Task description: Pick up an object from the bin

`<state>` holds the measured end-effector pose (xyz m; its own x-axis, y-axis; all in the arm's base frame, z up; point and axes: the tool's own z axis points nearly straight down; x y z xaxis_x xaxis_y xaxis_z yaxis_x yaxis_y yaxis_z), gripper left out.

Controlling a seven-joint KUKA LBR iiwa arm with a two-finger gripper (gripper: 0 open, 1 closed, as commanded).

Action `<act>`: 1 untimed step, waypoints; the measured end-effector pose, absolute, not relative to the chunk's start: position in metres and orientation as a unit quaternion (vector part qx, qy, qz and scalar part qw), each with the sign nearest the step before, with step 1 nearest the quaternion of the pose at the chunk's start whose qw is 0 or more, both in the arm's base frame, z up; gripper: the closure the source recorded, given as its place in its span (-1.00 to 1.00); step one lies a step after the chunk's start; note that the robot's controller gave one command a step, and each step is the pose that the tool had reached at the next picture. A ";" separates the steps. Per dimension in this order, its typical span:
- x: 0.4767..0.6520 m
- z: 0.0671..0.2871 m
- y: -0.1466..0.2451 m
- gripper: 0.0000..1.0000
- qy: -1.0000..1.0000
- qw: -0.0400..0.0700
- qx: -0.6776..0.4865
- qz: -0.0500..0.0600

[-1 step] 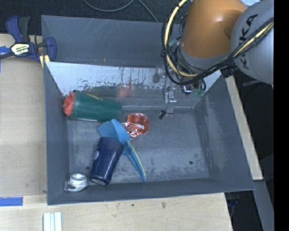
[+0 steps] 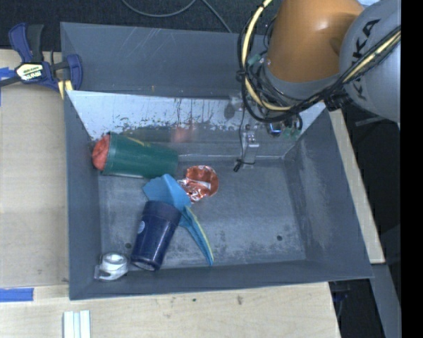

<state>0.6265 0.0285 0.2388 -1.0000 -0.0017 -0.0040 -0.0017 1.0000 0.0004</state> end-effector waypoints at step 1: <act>0.628 0.213 0.059 -1.00 1.000 0.004 -0.028 -0.001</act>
Offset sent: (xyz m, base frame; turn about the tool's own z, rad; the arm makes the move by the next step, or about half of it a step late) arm -0.0037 0.0485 -0.0881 -0.0759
